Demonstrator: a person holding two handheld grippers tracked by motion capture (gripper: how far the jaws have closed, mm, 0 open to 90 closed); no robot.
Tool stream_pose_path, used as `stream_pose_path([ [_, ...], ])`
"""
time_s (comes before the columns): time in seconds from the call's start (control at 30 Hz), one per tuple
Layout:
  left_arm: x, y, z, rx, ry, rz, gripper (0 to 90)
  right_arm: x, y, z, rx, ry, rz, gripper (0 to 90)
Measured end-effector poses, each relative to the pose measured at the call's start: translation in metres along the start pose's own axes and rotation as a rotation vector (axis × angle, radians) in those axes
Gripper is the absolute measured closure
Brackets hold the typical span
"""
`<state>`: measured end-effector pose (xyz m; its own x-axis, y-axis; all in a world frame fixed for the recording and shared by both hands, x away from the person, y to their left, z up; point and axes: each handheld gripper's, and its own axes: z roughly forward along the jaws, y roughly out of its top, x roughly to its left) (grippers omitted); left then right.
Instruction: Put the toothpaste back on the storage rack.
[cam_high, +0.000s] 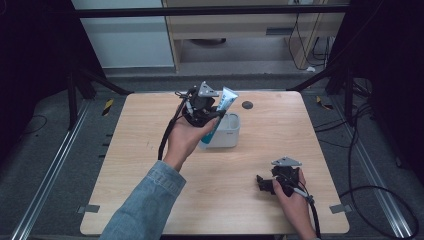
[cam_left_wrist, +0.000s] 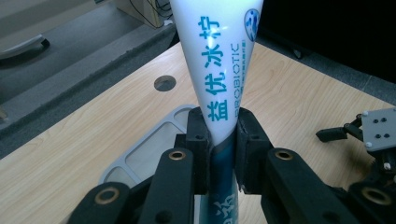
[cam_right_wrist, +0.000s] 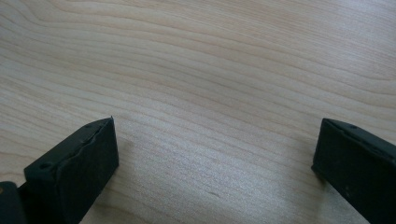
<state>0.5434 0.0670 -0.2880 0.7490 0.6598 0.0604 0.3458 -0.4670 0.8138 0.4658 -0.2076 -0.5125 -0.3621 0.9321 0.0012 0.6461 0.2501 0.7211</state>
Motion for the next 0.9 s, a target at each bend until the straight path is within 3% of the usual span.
stream_pose_path([
  [0.17, -0.003, 0.003, 0.001, -0.029, 0.014, -0.010, 77.8, 0.000, 0.000, 0.000, 0.000, 0.000, -0.001, 0.3],
  [0.33, -0.001, 0.008, 0.003, -0.066, -0.008, -0.049, 77.8, 0.000, 0.000, 0.000, 0.001, 0.000, 0.001, 0.4],
  [0.77, -0.001, 0.023, 0.009, -0.125, 0.011, -0.043, 77.7, 0.000, 0.000, 0.000, -0.001, 0.000, 0.001, 0.3],
  [0.9, 0.004, 0.030, 0.012, -0.129, 0.038, -0.011, 77.7, 0.000, 0.000, 0.000, -0.002, 0.000, 0.000, 0.3],
])
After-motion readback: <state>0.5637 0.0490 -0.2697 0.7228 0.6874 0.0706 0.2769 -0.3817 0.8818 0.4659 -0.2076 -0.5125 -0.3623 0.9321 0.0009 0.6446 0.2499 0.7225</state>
